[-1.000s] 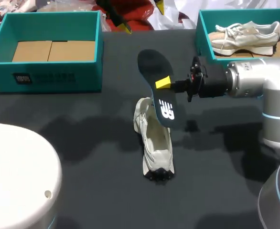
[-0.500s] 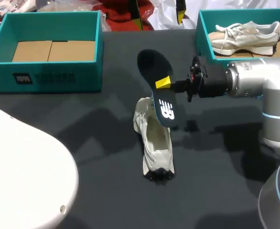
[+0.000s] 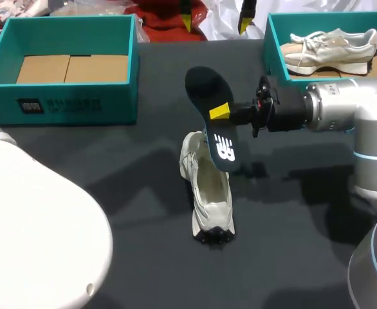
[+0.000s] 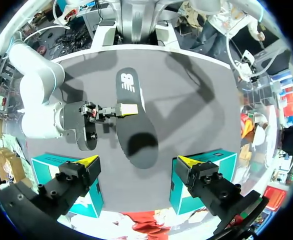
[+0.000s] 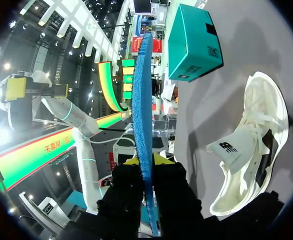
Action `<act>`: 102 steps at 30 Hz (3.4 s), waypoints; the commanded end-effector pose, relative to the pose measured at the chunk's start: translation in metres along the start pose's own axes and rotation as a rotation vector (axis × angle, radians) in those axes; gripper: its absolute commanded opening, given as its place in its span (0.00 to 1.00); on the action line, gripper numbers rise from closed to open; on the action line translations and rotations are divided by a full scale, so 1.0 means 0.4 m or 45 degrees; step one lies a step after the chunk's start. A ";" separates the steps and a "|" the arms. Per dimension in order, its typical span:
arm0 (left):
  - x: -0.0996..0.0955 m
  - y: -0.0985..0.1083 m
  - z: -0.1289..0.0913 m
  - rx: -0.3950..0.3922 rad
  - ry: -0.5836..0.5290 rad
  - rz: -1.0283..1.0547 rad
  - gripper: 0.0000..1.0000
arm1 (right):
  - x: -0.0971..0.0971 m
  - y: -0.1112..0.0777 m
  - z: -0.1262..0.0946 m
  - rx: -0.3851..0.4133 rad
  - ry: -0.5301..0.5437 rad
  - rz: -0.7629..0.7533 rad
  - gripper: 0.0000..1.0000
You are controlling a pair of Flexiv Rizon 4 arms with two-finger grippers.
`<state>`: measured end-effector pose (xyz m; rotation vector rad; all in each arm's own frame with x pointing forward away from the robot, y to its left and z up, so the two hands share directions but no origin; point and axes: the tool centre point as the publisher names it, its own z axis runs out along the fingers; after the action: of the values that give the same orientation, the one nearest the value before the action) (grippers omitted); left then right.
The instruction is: Take the shoe out of the shoebox, open the shoe tongue, remove and reinsert the insole, then place the shoe into the shoebox
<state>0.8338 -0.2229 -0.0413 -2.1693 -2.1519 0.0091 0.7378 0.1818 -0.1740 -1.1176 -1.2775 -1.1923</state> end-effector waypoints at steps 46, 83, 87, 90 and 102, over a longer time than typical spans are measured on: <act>0.146 -0.148 0.188 0.017 -1.631 -0.229 1.00 | -0.001 -0.002 0.002 -0.003 -0.001 0.000 0.00; 0.137 -0.150 0.310 -0.256 -1.825 -0.182 1.00 | -0.003 -0.010 0.025 -0.039 0.010 -0.004 0.00; 0.124 -0.144 0.320 -0.336 -1.831 -0.186 1.00 | -0.003 -0.018 0.032 -0.052 0.026 -0.003 0.00; 0.122 -0.142 0.321 -0.337 -1.822 -0.181 1.00 | -0.003 -0.018 0.032 -0.052 0.026 -0.003 0.00; 0.100 -0.122 0.335 -0.299 -1.859 -0.194 0.71 | -0.012 -0.019 0.049 -0.026 0.022 0.002 0.00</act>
<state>0.7698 -0.1672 -0.1653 -2.3326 -2.9316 1.9254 0.7271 0.1968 -0.1765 -1.1246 -1.2509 -1.2193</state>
